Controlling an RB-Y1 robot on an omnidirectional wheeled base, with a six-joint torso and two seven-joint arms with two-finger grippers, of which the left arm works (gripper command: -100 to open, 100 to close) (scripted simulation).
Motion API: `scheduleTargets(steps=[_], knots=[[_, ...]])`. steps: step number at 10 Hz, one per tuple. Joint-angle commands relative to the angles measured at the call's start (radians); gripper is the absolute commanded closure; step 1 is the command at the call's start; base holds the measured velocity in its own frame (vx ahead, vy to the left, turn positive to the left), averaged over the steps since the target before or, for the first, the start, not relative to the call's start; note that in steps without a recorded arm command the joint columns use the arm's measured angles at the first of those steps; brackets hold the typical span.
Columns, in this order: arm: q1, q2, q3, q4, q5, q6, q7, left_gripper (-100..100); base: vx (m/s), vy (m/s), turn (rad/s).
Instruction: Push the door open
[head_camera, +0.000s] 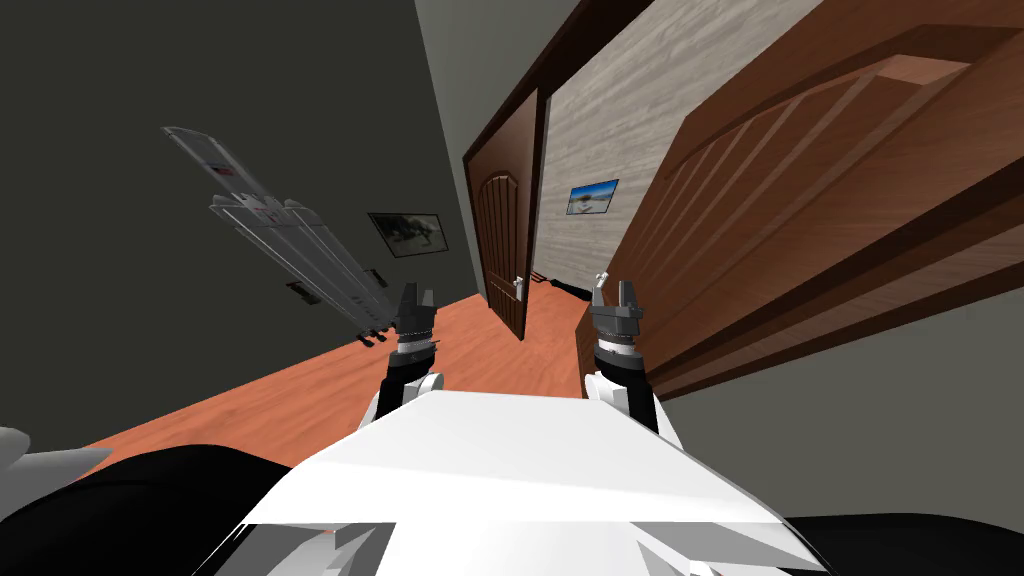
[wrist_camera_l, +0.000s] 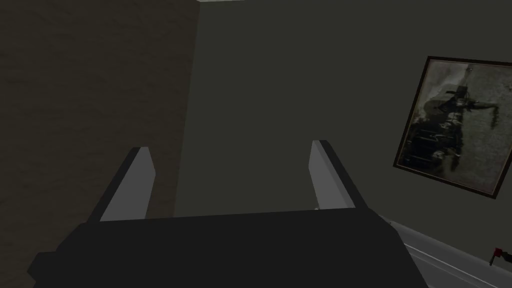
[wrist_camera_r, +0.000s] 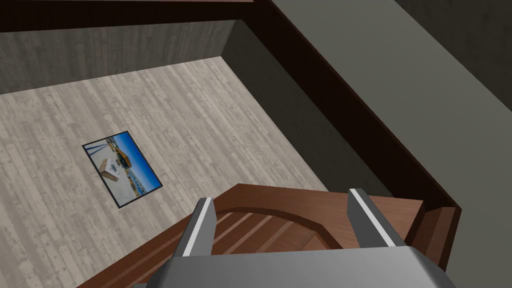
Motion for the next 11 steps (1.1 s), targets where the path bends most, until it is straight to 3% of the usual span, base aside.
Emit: scheduleTargets(steps=[1, 11], knots=[[-0.016, 0.009, -0.012, 0.03, 0.0, 0.007, 0.007, -100, 0.086, -0.04, -0.106], [-0.131, 0.057, -0.097, 0.246, 0.004, 0.054, 0.055, -100, 0.092, 0.077, -0.099]])
